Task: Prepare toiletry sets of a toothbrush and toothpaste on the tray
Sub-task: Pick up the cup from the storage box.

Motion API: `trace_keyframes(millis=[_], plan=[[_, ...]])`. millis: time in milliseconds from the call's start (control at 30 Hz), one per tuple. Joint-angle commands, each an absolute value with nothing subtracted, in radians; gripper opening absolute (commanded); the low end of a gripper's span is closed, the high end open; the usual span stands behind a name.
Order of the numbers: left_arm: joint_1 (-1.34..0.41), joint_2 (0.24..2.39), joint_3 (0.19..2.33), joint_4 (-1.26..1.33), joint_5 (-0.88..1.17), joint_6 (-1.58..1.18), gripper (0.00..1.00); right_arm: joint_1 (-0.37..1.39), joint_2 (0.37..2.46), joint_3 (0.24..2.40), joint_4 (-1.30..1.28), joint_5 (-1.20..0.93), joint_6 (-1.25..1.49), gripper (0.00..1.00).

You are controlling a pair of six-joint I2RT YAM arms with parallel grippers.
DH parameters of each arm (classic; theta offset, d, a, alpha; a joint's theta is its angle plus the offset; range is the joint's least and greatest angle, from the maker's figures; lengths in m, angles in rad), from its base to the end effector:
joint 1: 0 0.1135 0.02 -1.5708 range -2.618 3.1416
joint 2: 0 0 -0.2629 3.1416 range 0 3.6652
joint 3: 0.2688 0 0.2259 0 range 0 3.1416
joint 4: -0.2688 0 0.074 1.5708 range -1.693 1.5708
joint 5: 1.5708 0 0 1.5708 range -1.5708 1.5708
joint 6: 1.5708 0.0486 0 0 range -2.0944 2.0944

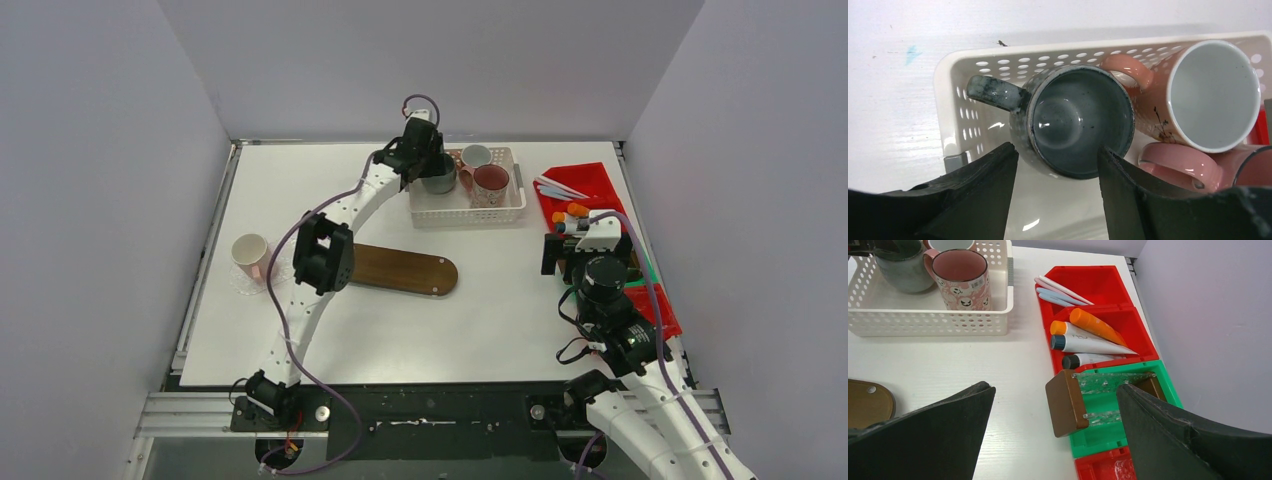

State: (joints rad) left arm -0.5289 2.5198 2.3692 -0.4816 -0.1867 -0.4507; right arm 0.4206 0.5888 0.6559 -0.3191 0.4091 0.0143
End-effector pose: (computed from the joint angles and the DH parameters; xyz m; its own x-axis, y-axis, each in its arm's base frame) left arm 0.4848 -0.2729 0.2213 -0.6189 -0.1341 -0.7739 0.1077 0.9615 -0.2527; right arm 0.1261 0.0352 0.3044 -0.2279 -0.0876 -0.9697 -0.0197 0.9962 -0.0853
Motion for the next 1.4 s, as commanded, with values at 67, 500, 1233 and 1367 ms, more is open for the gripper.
trace_keyframes(millis=[67,500,1233,1367], plan=[[-0.511,2.575,2.419,-0.394,-0.177,-0.572,0.56,0.424,0.591,0.653,-0.277,0.407,0.008,1.00],[-0.492,2.587,2.414,-0.385,-0.089,-0.664,0.30,0.424,0.580,0.650,-0.276,0.405,0.007,1.00],[-0.506,2.275,2.276,-0.386,-0.147,-0.690,0.00,0.425,0.559,0.653,-0.272,0.396,0.008,1.00],[-0.508,2.186,2.177,-0.372,-0.159,-0.698,0.00,0.424,0.562,0.674,-0.276,0.371,0.008,1.00]])
